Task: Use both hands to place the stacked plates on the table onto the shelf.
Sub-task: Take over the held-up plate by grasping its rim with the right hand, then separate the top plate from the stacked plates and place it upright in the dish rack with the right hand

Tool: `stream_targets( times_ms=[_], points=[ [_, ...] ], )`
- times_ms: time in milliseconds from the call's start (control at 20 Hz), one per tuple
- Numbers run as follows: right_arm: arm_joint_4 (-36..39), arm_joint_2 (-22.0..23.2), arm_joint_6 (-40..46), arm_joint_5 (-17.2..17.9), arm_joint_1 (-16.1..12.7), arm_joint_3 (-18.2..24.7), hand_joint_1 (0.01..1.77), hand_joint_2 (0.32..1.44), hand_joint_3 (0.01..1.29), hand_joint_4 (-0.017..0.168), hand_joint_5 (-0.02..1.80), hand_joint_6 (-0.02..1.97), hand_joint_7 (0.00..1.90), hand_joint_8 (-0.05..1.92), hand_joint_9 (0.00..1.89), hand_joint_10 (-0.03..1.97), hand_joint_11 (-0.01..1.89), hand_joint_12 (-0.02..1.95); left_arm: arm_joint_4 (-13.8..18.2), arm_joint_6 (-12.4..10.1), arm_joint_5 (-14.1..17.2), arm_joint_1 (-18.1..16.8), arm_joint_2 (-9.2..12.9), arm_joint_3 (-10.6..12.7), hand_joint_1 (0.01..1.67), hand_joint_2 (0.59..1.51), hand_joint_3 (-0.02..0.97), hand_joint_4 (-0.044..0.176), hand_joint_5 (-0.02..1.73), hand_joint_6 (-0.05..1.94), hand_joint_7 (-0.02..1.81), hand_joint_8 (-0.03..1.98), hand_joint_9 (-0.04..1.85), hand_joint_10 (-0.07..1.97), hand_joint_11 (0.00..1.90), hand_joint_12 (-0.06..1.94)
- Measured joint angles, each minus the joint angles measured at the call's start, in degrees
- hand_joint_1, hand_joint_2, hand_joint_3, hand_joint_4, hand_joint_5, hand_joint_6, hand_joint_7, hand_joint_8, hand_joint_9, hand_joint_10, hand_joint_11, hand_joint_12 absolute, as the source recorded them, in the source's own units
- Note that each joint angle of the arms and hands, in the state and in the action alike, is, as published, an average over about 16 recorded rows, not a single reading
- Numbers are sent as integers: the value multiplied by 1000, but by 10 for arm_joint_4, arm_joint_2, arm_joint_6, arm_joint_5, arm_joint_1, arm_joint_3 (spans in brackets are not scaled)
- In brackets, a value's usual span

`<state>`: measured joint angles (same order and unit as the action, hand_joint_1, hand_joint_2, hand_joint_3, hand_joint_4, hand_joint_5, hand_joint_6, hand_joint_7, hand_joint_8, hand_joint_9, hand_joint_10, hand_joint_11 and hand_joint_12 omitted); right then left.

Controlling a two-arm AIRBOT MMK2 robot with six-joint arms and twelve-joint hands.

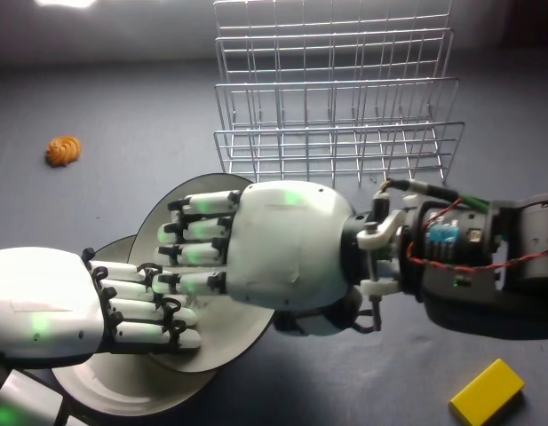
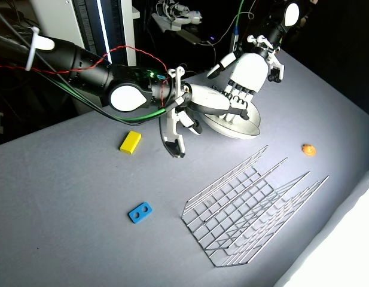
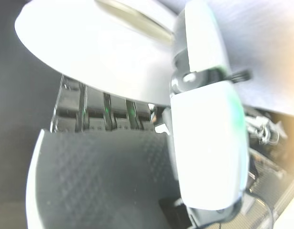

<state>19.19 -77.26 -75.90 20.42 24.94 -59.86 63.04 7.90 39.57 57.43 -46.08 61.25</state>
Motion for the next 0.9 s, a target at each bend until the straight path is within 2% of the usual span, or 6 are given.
stream_targets(
  times_ms=[500,700,900],
  points=[
    [-20,-32,-25,22,0,-23,1031,977,16,10,808,213,897,82,934,5,565,953,-4,0,8,2,-1,6,17,1150,7,-6,132,-7,91,-5,96,12,37,19],
    [-20,-34,-28,34,0,-24,1049,958,16,16,899,327,1005,162,1076,-2,693,952,-3,0,11,-2,0,12,18,1150,7,-4,133,-6,98,-4,95,13,38,11],
    [-21,-35,-26,40,-2,-24,1058,947,15,24,918,429,1023,297,1136,-9,718,957,-7,0,11,-11,5,23,17,1151,7,-2,139,-1,103,-1,92,12,36,9]
  ],
)
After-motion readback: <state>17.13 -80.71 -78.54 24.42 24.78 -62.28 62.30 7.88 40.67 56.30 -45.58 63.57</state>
